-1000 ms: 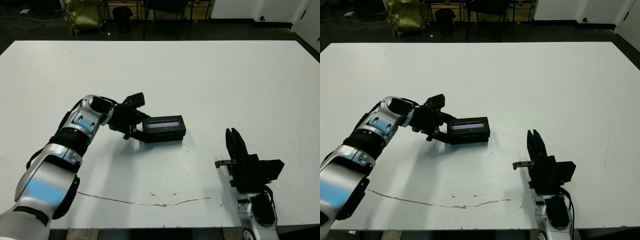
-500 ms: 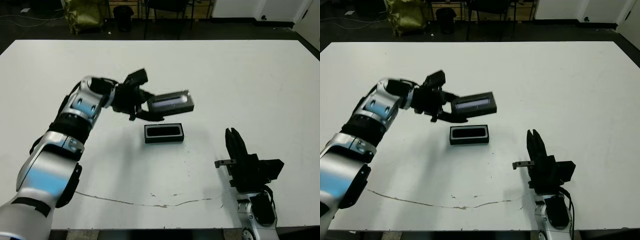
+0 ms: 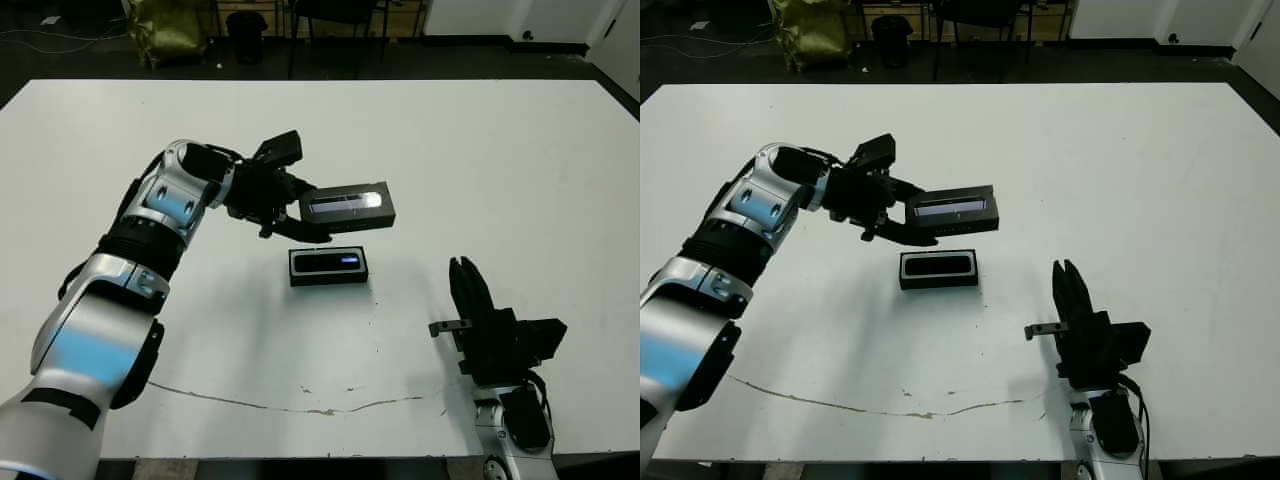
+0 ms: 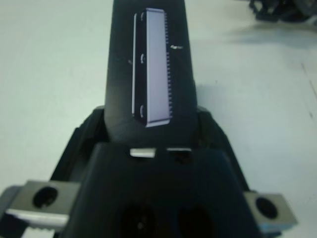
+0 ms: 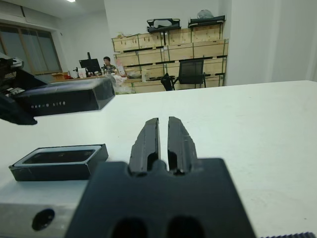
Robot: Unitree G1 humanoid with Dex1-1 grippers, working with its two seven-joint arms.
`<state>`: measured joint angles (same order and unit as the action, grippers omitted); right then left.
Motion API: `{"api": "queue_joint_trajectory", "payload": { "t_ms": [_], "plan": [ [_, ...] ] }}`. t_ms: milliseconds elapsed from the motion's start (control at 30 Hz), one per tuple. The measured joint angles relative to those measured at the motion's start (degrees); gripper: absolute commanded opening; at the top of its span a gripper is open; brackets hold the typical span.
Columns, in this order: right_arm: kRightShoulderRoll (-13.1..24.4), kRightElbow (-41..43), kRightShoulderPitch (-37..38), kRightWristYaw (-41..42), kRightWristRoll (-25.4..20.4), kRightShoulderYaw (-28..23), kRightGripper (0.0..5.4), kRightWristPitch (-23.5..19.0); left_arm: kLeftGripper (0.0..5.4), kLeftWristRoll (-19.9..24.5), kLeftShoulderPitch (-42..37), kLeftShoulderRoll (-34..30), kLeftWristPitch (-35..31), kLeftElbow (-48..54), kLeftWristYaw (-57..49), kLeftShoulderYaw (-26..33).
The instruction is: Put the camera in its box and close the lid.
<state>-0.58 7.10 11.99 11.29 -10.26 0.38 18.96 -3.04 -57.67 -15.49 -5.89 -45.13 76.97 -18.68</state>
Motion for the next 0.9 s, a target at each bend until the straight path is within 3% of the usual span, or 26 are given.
{"api": "queue_joint_trajectory", "payload": {
  "t_ms": [400,900],
  "plan": [
    [-0.1,-0.2,0.1,-0.4,1.0,0.1,0.0,0.1,2.61,-2.1,-5.3,-0.2,-8.1,-1.1,1.6,-2.7],
    [-0.6,1.2,1.6,-1.6,1.6,0.3,0.0,-1.1,2.61,-4.0,-7.0,0.5,-8.2,-1.3,2.8,-5.4]
  ]
}}
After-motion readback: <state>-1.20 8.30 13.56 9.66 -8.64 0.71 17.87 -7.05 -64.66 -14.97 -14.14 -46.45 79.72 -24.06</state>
